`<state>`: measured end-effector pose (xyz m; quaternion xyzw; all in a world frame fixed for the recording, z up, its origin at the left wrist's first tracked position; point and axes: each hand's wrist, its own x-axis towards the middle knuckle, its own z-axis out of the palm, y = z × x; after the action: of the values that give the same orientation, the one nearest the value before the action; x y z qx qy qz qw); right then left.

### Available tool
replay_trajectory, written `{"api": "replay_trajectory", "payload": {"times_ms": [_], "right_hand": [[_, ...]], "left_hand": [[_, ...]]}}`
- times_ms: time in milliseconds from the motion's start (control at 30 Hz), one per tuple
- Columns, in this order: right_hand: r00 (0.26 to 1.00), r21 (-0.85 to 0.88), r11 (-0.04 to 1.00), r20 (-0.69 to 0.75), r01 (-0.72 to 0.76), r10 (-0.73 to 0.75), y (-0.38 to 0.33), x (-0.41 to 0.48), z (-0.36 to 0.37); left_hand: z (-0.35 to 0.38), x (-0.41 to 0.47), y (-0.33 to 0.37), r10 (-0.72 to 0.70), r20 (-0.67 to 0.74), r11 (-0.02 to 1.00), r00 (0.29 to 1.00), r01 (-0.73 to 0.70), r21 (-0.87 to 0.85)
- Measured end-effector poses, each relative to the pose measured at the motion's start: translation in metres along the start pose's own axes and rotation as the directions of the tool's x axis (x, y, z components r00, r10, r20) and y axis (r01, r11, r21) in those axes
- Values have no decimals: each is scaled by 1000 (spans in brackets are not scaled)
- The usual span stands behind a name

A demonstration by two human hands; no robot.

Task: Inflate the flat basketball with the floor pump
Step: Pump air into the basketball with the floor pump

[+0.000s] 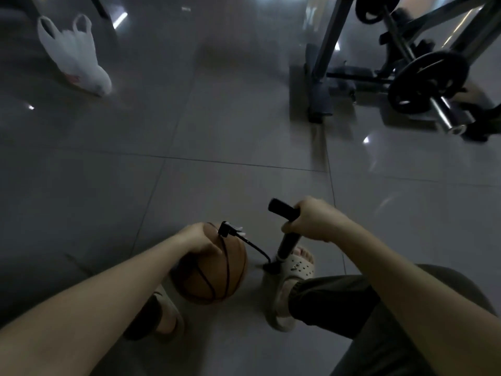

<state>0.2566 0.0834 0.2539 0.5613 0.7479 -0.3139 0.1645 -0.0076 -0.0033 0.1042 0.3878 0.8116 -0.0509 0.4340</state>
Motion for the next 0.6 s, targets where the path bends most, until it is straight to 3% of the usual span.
{"api": "replay_trajectory", "payload": {"times_ms": [233,367,600], "right_hand": [[998,28,999,-61,-31,33,33,47,68],[998,12,999,-38,-47,47,45,69,100],[994,53,995,67,-84,81,47,69,94]], "left_hand": [[-16,17,13,23,59,977,998,-35,210],[-4,23,1,82,22,941,996,-84,327],[11,17,-8,95,-20,937,995,-82,338]]}}
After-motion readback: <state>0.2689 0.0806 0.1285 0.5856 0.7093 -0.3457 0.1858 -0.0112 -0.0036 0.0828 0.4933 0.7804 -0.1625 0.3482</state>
